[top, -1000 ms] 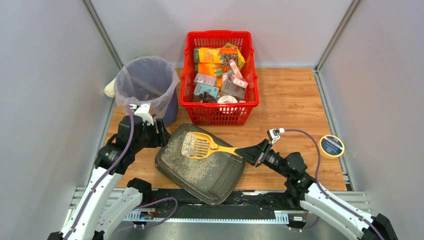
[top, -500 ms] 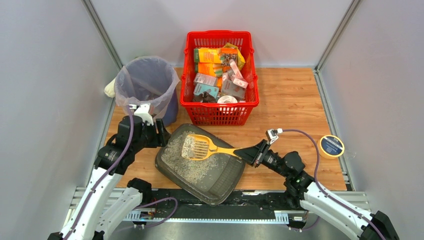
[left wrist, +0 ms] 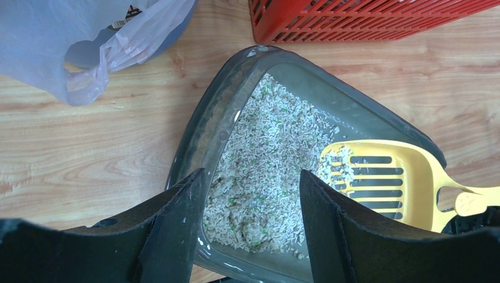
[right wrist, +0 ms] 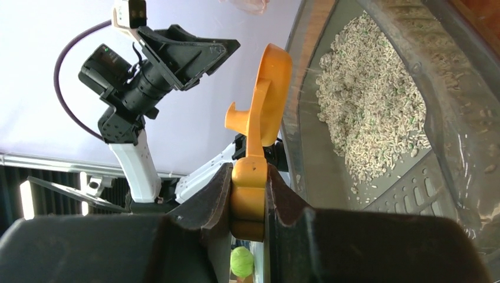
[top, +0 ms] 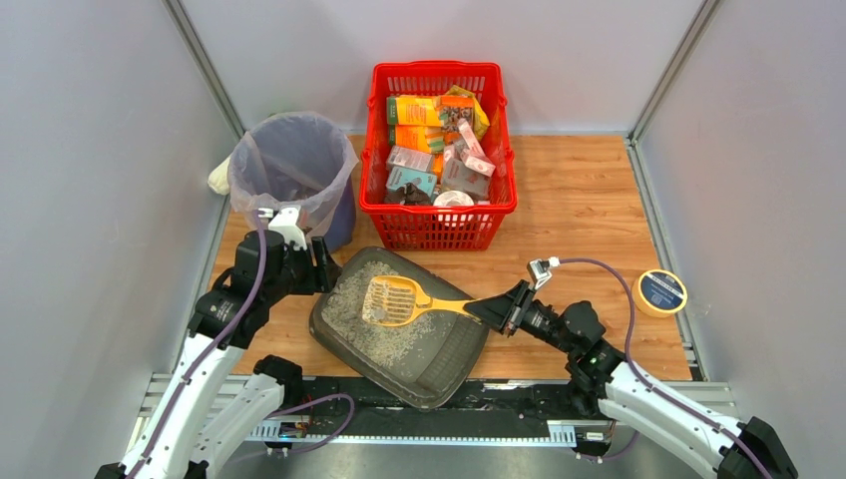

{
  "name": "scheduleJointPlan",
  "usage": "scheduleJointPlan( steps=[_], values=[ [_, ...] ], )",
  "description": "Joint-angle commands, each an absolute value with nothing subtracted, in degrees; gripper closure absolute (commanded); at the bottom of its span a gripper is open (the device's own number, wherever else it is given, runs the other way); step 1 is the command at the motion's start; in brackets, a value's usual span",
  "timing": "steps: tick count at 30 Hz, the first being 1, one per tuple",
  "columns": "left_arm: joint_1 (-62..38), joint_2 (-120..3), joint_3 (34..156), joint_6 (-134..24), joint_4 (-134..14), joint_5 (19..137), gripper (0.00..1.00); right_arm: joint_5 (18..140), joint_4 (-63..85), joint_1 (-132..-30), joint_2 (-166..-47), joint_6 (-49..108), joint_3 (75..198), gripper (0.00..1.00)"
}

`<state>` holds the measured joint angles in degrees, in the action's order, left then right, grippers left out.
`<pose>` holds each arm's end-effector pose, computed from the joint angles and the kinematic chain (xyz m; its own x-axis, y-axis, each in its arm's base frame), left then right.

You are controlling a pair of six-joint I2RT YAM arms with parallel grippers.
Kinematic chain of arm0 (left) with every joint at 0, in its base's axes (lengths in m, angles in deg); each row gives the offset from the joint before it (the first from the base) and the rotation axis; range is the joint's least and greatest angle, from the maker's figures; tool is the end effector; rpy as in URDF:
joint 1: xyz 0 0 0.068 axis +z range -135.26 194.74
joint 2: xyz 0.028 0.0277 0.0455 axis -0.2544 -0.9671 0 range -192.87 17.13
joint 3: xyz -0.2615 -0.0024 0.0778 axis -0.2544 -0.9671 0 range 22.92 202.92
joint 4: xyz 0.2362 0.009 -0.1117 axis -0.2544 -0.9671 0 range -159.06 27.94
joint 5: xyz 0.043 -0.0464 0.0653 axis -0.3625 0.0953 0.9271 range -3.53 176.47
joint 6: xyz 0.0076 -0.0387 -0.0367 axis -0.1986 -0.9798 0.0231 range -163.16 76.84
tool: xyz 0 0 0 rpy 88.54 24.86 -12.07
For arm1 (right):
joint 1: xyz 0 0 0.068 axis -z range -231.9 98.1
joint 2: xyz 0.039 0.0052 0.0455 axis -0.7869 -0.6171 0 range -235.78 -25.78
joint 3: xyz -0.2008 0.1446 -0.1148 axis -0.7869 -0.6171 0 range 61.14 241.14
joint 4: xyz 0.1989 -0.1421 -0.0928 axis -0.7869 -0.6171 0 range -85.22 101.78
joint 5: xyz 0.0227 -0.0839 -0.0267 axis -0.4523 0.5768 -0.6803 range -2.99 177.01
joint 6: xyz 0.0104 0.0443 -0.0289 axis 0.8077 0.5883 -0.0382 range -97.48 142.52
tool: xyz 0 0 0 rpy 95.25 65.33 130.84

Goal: Clean the litter box

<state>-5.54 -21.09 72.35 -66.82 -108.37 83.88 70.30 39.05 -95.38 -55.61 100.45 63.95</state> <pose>0.1222 -0.0469 0.3204 -0.6468 -0.1884 -0.7390 0.1324 0.9266 -0.3521 0.0978 0.1070 0.1875 -0.8479 0.4867 -0.2103 -0.1845 0.1009 0.9776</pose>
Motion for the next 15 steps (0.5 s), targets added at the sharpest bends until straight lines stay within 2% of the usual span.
scheduleJointPlan(
  steps=[1, 2, 4, 6, 7, 9, 10, 12, 13, 15],
  values=[
    [-5.66, -20.84, 72.58, -66.98, -106.27, 83.39, 0.33, 73.36, 41.92, -95.67, -54.97, 103.34, 56.05, 1.0],
    [-5.66, -20.93, 72.58, -66.9, -106.27, 83.39, 0.33, 73.3, 44.88, -95.67, -54.18, 103.29, 54.56, 1.0],
    [-5.66, -20.93, 72.76, -66.72, -106.62, 83.65, 0.33, 68.85, 41.16, -95.67, -54.17, 98.91, 58.04, 1.0],
    [-5.66, -20.84, 72.41, -67.07, -106.1, 83.39, 0.33, 70.91, 35.11, -95.67, -53.3, 99.32, 59.12, 1.0],
    [-5.66, -20.84, 72.23, -67.24, -105.84, 83.13, 0.33, 74.06, 38.38, -95.67, -52.77, 100.99, 57.11, 1.0],
    [-5.66, -21.1, 72.31, -67.42, -105.83, 82.78, 0.33, 72.44, 44.64, -95.75, -53.29, 101.28, 55.68, 1.0],
    [-5.66, -21.1, 72.32, -67.42, -105.83, 82.78, 0.33, 69.03, 42.56, -95.75, -53.81, 99.7, 57.51, 1.0],
    [-5.66, -21.01, 72.23, -67.25, -105.57, 83.04, 0.33, 71.52, 37.21, -95.67, -53.39, 101.68, 57.02, 1.0],
    [-5.66, -21.1, 72.23, -67.16, -105.4, 82.95, 0.33, 74.41, 41.27, -95.67, -52.86, 102.75, 54.92, 1.0],
    [-5.66, -21.01, 72.58, -66.81, -105.57, 83.21, 0.34, 71.65, 43.52, -95.84, -53.11, 99.37, 55.67, 1.0]
  ],
)
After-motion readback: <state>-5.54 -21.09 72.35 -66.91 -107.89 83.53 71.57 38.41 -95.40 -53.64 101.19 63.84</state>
